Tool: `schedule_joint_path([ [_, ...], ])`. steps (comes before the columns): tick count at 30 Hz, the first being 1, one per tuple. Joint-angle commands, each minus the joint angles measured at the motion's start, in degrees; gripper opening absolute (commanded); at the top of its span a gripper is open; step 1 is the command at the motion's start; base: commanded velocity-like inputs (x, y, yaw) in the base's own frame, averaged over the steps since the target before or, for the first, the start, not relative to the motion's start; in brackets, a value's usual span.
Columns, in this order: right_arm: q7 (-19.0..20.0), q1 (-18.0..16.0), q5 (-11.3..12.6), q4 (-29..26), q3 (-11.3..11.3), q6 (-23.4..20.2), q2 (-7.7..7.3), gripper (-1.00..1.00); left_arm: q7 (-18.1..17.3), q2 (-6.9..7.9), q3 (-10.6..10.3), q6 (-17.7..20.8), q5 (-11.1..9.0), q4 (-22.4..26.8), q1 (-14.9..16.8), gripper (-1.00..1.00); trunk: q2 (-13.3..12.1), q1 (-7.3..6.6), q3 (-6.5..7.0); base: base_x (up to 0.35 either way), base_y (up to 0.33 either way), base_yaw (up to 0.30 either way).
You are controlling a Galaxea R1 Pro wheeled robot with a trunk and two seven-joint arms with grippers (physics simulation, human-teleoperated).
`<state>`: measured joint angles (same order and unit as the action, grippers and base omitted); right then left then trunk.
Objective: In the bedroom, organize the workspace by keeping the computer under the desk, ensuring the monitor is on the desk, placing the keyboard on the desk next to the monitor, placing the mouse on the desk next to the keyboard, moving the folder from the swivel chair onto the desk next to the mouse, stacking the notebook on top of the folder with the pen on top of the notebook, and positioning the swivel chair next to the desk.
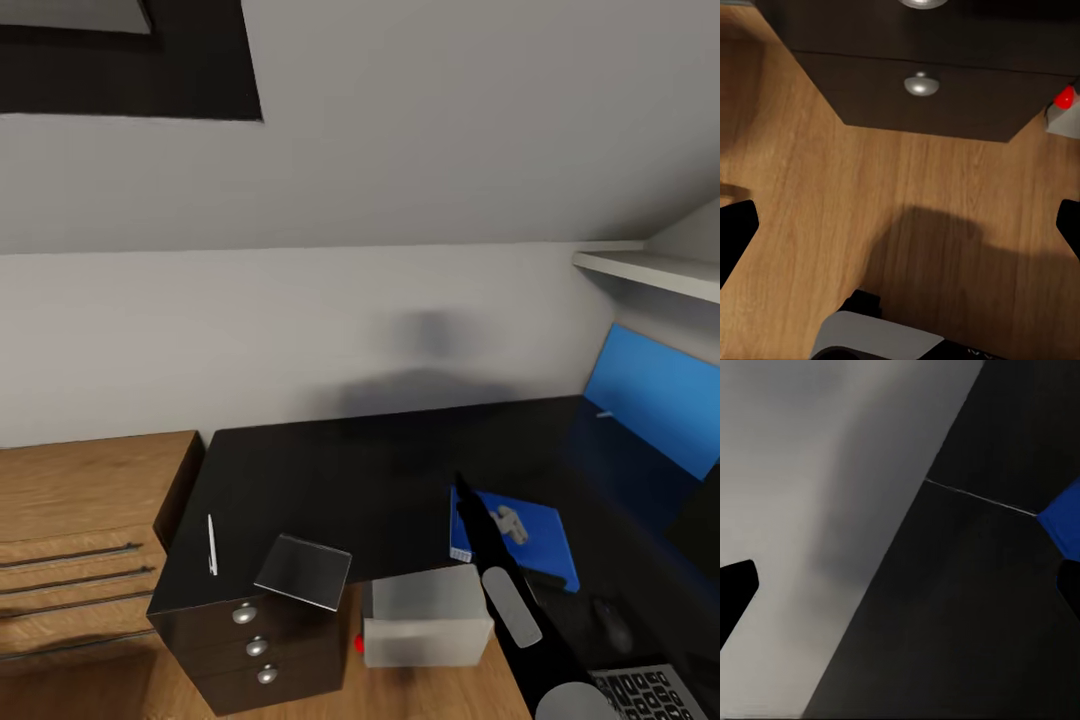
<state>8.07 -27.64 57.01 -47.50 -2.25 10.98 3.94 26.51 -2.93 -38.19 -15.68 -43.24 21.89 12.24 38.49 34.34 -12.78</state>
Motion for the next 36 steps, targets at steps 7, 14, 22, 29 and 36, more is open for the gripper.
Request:
schedule_joint_path([
  [7,0.6,0.1,0.4,0.1,0.1,0.1,1.56,1.0,0.4,0.03,-0.5,-0.4,-0.5,0.0,0.1,1.0,0.1,0.01,-0.08,0.0,0.0,0.246],
  [14,0.7,0.1,0.3,0.1,0.6,0.1,1.84,1.0,0.3,0.09,-0.4,-0.6,-0.5,-0.1,0.1,1.0,0.1,0.01,-0.08,-0.001,0.001,0.228],
  [22,0.7,0.1,0.3,0.0,0.7,-0.1,1.83,1.0,0.3,0.11,-0.4,-0.6,-0.5,-0.1,0.1,1.0,0.1,0.01,-0.08,-0.103,0.092,0.034],
  [29,0.9,0.1,0.3,0.0,1.2,-0.2,1.61,1.0,0.3,0.1,-0.4,-0.6,-0.5,-0.1,0.1,1.0,0.1,0.01,-0.08,-0.233,0.207,0.003],
  [36,1.2,0.1,0.4,0.1,1.4,-0.1,1.83,1.0,0.3,0.1,-0.4,-0.6,-0.5,-0.1,0.1,1.0,0.1,0.01,-0.08,-0.248,0.225,0.0],
])
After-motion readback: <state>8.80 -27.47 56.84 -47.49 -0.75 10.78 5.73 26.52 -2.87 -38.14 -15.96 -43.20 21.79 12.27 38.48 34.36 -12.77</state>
